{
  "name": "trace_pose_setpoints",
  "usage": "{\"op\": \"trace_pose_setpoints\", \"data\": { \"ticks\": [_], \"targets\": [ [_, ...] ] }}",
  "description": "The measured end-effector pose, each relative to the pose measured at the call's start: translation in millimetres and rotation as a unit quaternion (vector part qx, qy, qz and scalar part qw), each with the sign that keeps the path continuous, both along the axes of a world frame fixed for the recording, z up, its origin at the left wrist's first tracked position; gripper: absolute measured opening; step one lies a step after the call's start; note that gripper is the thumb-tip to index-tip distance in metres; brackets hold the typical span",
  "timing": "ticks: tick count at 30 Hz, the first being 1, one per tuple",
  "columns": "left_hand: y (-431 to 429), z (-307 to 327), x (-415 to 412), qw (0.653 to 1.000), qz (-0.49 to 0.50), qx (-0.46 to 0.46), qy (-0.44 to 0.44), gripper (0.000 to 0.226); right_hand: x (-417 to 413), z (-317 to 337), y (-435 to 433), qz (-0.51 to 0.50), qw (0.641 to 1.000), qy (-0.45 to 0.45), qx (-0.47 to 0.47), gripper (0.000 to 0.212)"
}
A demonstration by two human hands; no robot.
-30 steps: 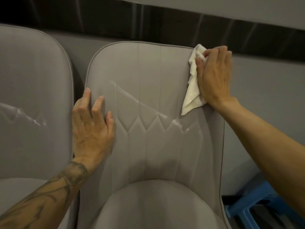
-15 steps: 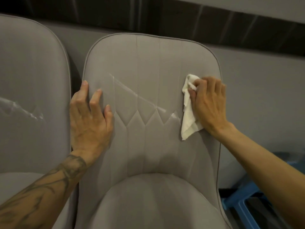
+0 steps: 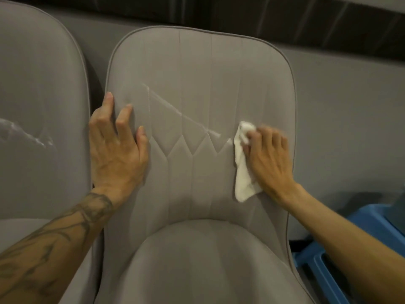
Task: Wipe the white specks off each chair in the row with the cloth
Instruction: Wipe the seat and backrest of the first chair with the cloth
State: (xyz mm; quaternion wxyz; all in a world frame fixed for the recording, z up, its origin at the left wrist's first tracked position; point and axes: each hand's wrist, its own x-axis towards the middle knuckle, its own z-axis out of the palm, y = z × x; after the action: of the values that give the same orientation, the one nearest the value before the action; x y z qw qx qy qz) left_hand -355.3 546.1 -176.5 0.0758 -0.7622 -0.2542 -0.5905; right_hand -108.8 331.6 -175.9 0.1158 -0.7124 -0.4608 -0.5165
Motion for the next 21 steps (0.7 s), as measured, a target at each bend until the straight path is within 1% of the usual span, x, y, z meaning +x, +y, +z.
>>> {"op": "trace_pose_setpoints", "data": {
  "ticks": [2, 4, 5, 6, 9, 10, 11, 12, 13, 15, 16, 17, 18, 19, 20, 21],
  "targets": [
    [-0.2, -0.3, 0.4, 1.0, 0.005, 0.0, -0.001, 0.045, -8.3, -44.3, -18.9, 0.021, 0.994, -0.035, -0.098, 0.025],
    [0.2, -0.9, -0.2, 1.0, 0.007, 0.003, 0.001, 0.044, -11.9, -66.6, -32.3, 0.02, 0.98, -0.076, -0.185, 0.024],
    [0.3, -1.1, -0.5, 1.0, 0.007, 0.004, 0.001, 0.044, -10.5, -61.1, -30.9, 0.017, 0.978, -0.086, -0.191, 0.022],
    [0.8, -1.0, -0.7, 1.0, 0.007, 0.003, 0.0, 0.044, -9.4, -47.7, -24.3, 0.016, 0.982, -0.082, -0.17, 0.021],
    [-0.5, -1.0, -0.1, 1.0, 0.007, 0.003, 0.0, 0.045, -3.6, 4.7, -2.3, 0.0, 0.999, -0.026, -0.033, 0.017],
    [-0.6, -1.0, 0.0, 1.0, 0.009, 0.004, -0.001, 0.044, -2.7, 10.7, 1.4, -0.006, 1.0, -0.01, -0.003, 0.016],
    [-0.8, -1.3, 0.2, 1.0, 0.009, 0.004, -0.001, 0.044, -3.3, 6.3, 1.9, -0.009, 1.0, -0.005, 0.007, 0.015],
    [-1.1, -1.8, 0.1, 1.0, 0.009, 0.004, 0.001, 0.044, -5.9, -7.9, -1.3, -0.005, 1.0, -0.003, 0.001, 0.016],
    [-1.3, -1.9, 0.1, 1.0, 0.009, 0.003, 0.001, 0.044, -9.2, -29.6, -7.5, 0.006, 1.0, -0.007, -0.029, 0.016],
    [-1.0, -1.8, -0.3, 1.0, 0.012, 0.003, 0.001, 0.044, -15.9, -78.9, -24.9, 0.024, 0.988, -0.046, -0.145, 0.022],
    [-0.9, -1.8, -0.3, 1.0, 0.012, 0.004, 0.002, 0.044, -18.1, -97.5, -33.4, 0.02, 0.974, -0.072, -0.212, 0.026],
    [-0.9, -1.8, -0.5, 1.0, 0.012, 0.004, 0.002, 0.044, -18.2, -106.7, -38.0, 0.016, 0.96, -0.095, -0.262, 0.029],
    [-0.7, -1.7, -0.6, 1.0, 0.012, 0.004, 0.001, 0.044, -17.4, -104.2, -37.9, 0.017, 0.953, -0.109, -0.281, 0.031],
    [-0.9, -1.7, -0.7, 1.0, 0.012, 0.003, 0.0, 0.044, -16.9, -93.8, -33.5, 0.019, 0.957, -0.111, -0.267, 0.029],
    [-1.1, -1.7, -0.9, 1.0, 0.011, 0.002, -0.001, 0.044, -16.6, -78.7, -26.3, 0.014, 0.969, -0.095, -0.226, 0.026],
    [-1.3, -1.9, -0.6, 1.0, 0.011, 0.003, -0.002, 0.044, -16.2, -62.2, -18.4, 0.008, 0.984, -0.072, -0.165, 0.022]
  ]
}}
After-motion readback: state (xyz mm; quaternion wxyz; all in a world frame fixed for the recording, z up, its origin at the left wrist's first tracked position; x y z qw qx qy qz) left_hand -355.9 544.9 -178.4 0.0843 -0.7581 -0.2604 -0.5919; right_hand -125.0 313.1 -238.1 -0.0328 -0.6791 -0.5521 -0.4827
